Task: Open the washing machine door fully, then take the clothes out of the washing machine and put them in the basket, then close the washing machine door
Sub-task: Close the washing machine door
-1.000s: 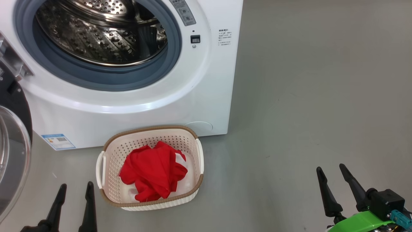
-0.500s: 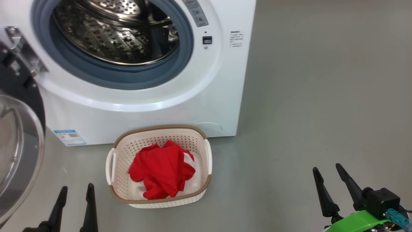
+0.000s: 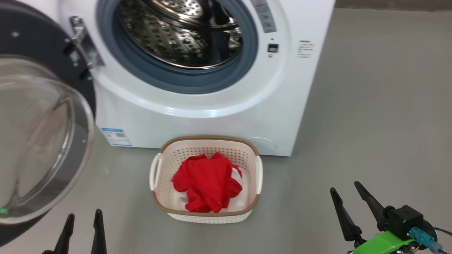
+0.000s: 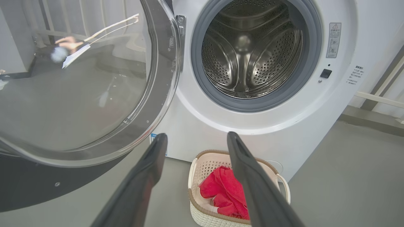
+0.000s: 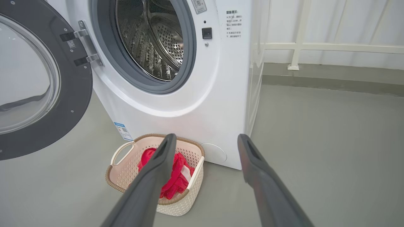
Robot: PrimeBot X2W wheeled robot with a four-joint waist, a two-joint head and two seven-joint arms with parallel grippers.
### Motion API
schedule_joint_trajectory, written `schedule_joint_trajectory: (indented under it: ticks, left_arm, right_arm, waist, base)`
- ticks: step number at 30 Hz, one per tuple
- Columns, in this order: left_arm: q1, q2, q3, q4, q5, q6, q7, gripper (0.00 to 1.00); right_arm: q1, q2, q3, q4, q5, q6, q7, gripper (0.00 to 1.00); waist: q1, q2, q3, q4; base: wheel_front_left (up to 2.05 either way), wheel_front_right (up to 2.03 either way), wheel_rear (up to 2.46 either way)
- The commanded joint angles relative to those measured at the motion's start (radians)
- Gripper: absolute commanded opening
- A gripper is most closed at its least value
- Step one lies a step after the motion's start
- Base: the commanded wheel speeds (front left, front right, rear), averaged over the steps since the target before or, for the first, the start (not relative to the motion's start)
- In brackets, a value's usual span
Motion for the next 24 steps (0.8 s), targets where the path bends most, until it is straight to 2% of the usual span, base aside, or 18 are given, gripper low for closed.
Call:
schedule_joint_trajectory:
  ticks: [1,4,11,24]
  left_arm:
    - [-0.001,0.008,0.028,-0.019,-0.01,0.008,-0.012,1.0]
    - [0.009,0.007,0.016,-0.022,-0.026,0.022,-0.012,1.0]
    - [0.02,0.007,0.005,-0.028,-0.046,0.032,-0.012,1.0]
    - [0.04,0.007,-0.035,-0.041,-0.101,0.074,-0.012,1.0]
  right_arm:
    - [-0.044,-0.018,0.028,-0.017,0.003,0.005,-0.006,1.0]
    - [-0.056,-0.025,0.051,-0.009,0.01,0.005,-0.006,1.0]
    - [-0.074,-0.035,0.08,0.0,0.018,0.005,-0.006,1.0]
    - [-0.1,-0.042,0.128,0.019,0.032,0.005,-0.006,1.0]
  waist:
    - [0.0,-0.0001,-0.017,0.051]
    - [0.0,-0.0001,-0.022,0.098]
    - [0.0,-0.0001,-0.025,0.168]
    - [0.0,-0.0001,-0.029,0.295]
  base:
    - [0.0,0.0,0.0]
    - [0.0,0.0,0.0]
    - [0.0,0.0,0.0]
    - [0.0,0.0,0.0]
